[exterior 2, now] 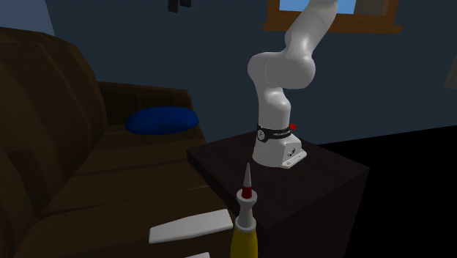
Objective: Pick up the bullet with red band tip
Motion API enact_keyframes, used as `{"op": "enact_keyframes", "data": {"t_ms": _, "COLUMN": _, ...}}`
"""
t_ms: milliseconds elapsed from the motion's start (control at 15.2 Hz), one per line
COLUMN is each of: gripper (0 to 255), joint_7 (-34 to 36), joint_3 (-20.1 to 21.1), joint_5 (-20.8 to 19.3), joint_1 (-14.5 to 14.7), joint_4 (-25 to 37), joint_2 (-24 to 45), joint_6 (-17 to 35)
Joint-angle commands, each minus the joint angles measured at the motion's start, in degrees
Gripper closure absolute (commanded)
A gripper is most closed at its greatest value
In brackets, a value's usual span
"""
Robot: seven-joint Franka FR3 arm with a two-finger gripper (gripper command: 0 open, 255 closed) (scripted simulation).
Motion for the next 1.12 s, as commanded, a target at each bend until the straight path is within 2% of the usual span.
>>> {"op": "enact_keyframes", "data": {"t_ms": 0, "gripper": 0, "joint_7": 0.00, "joint_3": 0.00, "joint_5": 0.00, "joint_1": 0.00, "joint_4": 0.00, "joint_2": 0.00, "joint_6": 0.00}}
{"op": "enact_keyframes", "data": {"t_ms": 528, "gripper": 0, "joint_7": 11.01, "joint_3": 9.14, "joint_5": 5.49, "joint_1": 2.12, "joint_4": -8.98, "joint_2": -0.25, "joint_6": 8.23}}
{"op": "enact_keyframes", "data": {"t_ms": 1056, "gripper": 0, "joint_7": 22.21, "joint_3": 19.39, "joint_5": 10.74, "joint_1": 4.15, "joint_4": -13.30, "joint_2": 5.15, "joint_6": 17.93}}
